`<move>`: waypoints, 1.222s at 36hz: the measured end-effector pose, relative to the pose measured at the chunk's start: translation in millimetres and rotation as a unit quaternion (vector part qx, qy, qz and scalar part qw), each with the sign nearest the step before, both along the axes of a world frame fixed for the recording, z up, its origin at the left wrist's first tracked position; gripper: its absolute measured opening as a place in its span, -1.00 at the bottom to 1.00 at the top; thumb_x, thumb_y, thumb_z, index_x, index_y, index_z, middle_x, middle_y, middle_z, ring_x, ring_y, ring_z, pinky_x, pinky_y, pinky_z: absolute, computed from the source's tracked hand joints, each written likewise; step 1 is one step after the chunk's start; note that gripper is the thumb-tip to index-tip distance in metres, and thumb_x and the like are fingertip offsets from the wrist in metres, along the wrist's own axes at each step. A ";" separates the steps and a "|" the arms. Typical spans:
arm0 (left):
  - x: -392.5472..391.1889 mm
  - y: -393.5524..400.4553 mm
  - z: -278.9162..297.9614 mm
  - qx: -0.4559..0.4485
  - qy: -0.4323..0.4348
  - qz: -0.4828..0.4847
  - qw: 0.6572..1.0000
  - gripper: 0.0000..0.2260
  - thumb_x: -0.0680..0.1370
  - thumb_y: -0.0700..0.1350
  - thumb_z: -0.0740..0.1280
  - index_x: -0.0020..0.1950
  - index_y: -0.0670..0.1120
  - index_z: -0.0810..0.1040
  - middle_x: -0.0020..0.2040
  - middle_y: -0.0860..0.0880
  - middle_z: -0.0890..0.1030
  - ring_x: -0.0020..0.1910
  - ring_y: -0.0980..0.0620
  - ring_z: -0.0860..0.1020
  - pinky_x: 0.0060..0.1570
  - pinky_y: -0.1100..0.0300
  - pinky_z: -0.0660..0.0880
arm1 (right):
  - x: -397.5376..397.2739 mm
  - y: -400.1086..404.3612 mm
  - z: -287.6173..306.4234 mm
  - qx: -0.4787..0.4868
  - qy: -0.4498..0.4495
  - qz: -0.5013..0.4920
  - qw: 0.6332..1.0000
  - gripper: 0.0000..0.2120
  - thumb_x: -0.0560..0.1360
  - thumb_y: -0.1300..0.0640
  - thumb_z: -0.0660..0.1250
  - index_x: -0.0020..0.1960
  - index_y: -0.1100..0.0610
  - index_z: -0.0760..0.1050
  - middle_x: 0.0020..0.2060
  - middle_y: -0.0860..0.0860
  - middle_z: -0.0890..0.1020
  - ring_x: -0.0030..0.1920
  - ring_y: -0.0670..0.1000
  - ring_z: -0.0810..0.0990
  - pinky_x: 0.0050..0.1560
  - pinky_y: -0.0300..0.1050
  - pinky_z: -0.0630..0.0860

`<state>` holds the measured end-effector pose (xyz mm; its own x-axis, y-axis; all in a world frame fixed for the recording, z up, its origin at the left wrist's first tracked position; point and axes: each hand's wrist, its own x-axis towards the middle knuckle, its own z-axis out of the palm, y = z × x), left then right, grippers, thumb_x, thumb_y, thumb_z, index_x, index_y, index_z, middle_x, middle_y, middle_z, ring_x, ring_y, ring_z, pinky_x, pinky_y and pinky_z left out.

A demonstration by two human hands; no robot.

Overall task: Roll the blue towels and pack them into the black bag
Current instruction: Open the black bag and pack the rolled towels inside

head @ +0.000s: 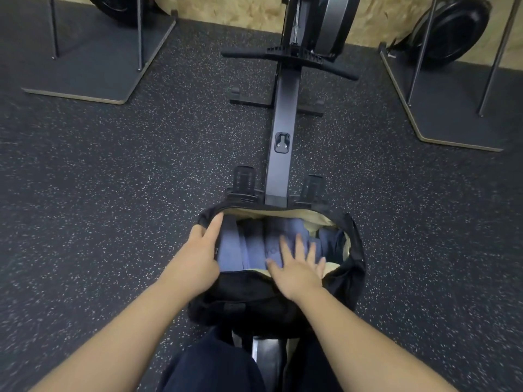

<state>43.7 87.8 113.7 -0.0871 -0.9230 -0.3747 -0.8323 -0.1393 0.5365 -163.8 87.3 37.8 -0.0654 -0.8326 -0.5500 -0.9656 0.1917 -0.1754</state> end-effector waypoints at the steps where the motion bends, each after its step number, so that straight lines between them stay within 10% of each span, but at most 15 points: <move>1: 0.0 0.0 -0.6 0.001 0.002 0.002 1.000 -0.19 0.45 -0.36 0.09 0.55 0.17 -0.16 0.06 0.01 0.26 -0.09 -0.03 0.46 0.02 0.00 0.50 | -3.4 0.3 -1.3 0.017 -0.001 -0.009 1.000 -0.35 0.56 -0.32 -0.08 0.53 -0.20 -0.26 0.53 -0.05 -0.32 0.52 0.19 -0.28 0.47 0.26 -0.20; 11: 5.6 -1.6 -6.6 -0.023 0.037 -0.011 0.999 -0.33 0.57 -0.26 0.11 0.56 0.14 -0.12 0.08 0.04 0.30 -0.11 0.07 0.44 -0.05 0.15 0.45 | -7.7 1.5 5.5 -0.028 -0.014 0.031 0.999 -0.42 0.61 -0.21 -0.09 0.55 -0.13 -0.23 0.55 -0.03 -0.20 0.54 0.06 -0.20 0.49 0.16 -0.16; 17: 11.8 7.9 -12.7 -0.023 0.103 -0.009 0.994 -0.37 0.62 -0.18 0.18 0.54 0.21 -0.07 0.00 0.11 0.34 -0.12 0.23 0.41 -0.12 0.40 0.33 | 46.7 19.2 34.8 -0.309 -0.206 0.126 0.920 -0.66 0.51 0.04 0.11 0.14 0.16 0.53 0.08 0.07 0.57 0.09 0.15 0.53 0.10 0.07 0.49; 23: 21.2 14.6 -14.4 -0.037 0.191 0.065 0.979 -0.40 0.55 -0.31 0.22 0.47 0.22 0.25 0.23 0.16 0.48 0.20 0.20 0.45 0.17 0.31 0.32 | 96.2 12.9 56.3 -0.233 -0.294 0.098 0.922 -0.70 0.59 0.13 0.18 0.29 0.15 0.41 0.19 0.07 0.50 0.19 0.11 0.41 0.22 -0.04 0.35; 31: 26.1 21.7 -28.8 -0.032 0.260 0.190 0.946 -0.65 0.58 -0.40 0.11 0.00 0.09 0.38 0.09 0.00 0.57 -0.10 0.07 0.54 -0.03 0.05 0.49 | 113.6 8.8 60.2 -0.145 -0.315 -0.007 0.938 -0.66 0.57 0.09 0.26 0.33 0.11 0.39 0.14 0.03 0.58 0.16 0.03 0.52 0.16 -0.11 0.42; 37: 26.4 25.8 -29.9 -0.040 0.215 0.161 0.963 -0.69 0.55 -0.35 0.21 0.10 0.06 0.40 0.04 0.19 0.52 0.03 0.22 0.50 0.07 0.25 0.39 | 119.0 11.3 62.5 -0.157 -0.299 -0.034 0.941 -0.79 0.58 0.19 0.20 0.19 0.13 0.49 0.01 0.06 0.60 0.05 0.05 0.55 0.07 -0.07 0.46; 44: 23.8 27.6 -30.9 -0.042 0.204 0.167 0.964 -0.71 0.51 -0.36 0.27 0.09 0.00 0.41 -0.01 0.12 0.57 -0.32 0.27 0.50 -0.16 0.42 0.40 | 125.3 7.5 62.2 -0.151 -0.279 -0.048 0.947 -0.78 0.53 0.10 0.31 0.16 0.12 0.49 0.06 0.02 0.53 0.08 0.01 0.52 0.06 -0.15 0.44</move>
